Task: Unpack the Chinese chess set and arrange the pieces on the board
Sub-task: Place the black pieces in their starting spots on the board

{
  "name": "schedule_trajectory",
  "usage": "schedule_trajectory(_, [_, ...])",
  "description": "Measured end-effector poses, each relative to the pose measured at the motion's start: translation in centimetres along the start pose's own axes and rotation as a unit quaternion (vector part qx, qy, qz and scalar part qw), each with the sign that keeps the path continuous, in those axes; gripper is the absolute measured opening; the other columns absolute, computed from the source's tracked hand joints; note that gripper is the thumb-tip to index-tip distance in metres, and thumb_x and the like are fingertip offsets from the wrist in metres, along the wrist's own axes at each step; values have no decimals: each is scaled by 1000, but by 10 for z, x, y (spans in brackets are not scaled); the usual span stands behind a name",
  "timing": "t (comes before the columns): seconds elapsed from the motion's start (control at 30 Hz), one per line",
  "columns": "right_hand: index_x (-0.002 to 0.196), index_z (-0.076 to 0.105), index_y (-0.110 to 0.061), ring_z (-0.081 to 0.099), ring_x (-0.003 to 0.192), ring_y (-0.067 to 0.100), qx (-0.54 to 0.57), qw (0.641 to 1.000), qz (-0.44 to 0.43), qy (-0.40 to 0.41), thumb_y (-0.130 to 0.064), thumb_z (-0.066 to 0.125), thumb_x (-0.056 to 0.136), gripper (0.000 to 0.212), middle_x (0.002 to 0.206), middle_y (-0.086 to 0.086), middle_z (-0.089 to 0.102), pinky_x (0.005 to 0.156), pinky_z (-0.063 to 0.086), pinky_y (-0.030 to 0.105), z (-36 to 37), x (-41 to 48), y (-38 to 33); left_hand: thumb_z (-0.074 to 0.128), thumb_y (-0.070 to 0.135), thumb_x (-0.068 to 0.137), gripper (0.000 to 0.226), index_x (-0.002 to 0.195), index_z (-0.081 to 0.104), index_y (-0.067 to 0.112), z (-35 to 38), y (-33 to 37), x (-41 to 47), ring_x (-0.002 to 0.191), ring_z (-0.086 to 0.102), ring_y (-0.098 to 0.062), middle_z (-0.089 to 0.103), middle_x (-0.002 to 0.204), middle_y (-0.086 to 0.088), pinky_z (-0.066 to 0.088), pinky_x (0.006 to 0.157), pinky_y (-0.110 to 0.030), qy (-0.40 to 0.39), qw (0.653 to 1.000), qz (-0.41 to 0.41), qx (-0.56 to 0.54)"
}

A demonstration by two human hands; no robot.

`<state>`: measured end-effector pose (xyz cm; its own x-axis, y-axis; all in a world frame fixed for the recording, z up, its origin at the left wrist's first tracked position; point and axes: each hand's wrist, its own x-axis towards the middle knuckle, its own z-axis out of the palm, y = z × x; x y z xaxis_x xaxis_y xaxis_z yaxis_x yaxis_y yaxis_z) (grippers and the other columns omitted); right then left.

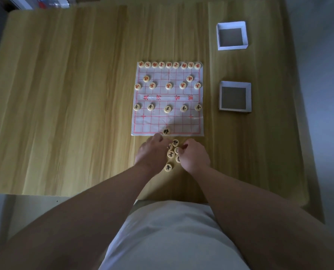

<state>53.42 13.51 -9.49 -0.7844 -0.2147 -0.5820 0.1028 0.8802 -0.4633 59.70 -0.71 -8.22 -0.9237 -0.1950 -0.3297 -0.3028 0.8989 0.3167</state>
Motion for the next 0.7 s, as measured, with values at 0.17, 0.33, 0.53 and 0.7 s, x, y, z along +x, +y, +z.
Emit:
schedule_trajectory(0.17, [115, 60, -18, 55, 86, 20, -17, 999, 20, 37, -38, 52, 103, 24, 110, 2, 61, 69, 41, 33, -3, 3, 0, 62, 19, 93, 42, 133, 56, 30, 4, 6, 20, 110, 51, -22, 51, 121, 2, 48, 89, -38, -5, 998, 48, 35])
schedule_trajectory(0.33, [124, 57, -19, 60, 101, 27, -22, 997, 19, 66, -29, 44, 105, 26, 126, 4, 55, 73, 38, 32, -15, 3, 9, 63, 30, 91, 33, 123, 63, 23, 6, 9, 34, 110, 55, -22, 57, 120, 3, 46, 91, -36, 23, 996, 75, 33])
schedule_trajectory(0.53, [130, 52, -25, 61, 100, 22, -37, 998, -16, 54, -32, 53, 97, 34, 134, -3, 50, 71, 43, 32, -14, 0, 12, 60, 36, 92, 31, 121, 62, 25, 9, 13, 41, 111, 54, -22, 58, 120, 4, 42, 97, -36, 17, 996, 74, 52])
schedule_trajectory(0.7, [126, 54, -21, 60, 97, 22, -63, 995, -47, 55, -31, 54, 100, 28, 129, 0, 52, 68, 44, 31, -12, 1, 11, 66, 31, 88, 22, 107, 69, 19, 11, 8, 41, 98, 60, -25, 63, 106, 0, 47, 88, -38, 44, 995, 90, 22])
